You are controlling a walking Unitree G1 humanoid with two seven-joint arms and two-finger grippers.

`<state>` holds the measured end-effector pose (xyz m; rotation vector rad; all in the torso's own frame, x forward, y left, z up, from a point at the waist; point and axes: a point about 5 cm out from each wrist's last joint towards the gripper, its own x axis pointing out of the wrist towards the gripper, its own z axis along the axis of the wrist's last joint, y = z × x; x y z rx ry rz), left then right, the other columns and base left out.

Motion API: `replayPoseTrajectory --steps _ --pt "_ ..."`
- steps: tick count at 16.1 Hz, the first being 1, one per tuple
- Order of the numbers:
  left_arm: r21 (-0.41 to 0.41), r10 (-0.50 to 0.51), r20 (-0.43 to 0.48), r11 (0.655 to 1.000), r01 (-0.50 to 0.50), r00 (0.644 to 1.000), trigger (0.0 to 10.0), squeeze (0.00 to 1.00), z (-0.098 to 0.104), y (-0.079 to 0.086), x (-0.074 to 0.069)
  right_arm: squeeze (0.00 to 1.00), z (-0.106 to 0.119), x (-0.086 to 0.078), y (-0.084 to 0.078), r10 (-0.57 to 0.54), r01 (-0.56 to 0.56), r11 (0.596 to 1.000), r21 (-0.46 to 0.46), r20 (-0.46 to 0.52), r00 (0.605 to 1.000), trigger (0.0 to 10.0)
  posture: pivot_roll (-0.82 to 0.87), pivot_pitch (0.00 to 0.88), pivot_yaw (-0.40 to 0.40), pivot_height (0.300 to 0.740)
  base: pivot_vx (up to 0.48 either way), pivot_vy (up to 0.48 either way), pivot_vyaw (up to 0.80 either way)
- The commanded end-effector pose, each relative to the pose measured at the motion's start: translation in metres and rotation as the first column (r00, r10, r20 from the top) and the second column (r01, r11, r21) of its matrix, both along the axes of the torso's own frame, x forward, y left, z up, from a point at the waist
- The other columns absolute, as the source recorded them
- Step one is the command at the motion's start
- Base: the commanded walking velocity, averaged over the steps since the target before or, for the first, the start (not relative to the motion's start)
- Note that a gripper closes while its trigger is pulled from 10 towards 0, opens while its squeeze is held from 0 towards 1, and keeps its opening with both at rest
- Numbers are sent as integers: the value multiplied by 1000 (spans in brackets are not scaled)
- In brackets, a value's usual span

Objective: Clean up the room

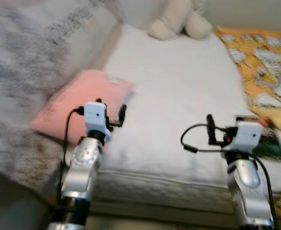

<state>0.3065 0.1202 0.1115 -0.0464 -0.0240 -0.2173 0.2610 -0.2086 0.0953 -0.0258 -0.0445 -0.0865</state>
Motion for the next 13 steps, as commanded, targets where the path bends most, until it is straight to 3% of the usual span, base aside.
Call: replayPoseTrajectory --steps 1,13 --pt "11 -12 28 1000 12 1000 10000 0 7 -2 4 0 4 3 1 5 -5 1000 -10 10 1000 10000 -90 0 14 740 0 -461 0" --pt "18 -33 21 999 32 999 10000 0 2 -13 15 0 -3 3 4 29 -29 999 -20 -13 999 10000 -107 0 27 740 0 -439 0"
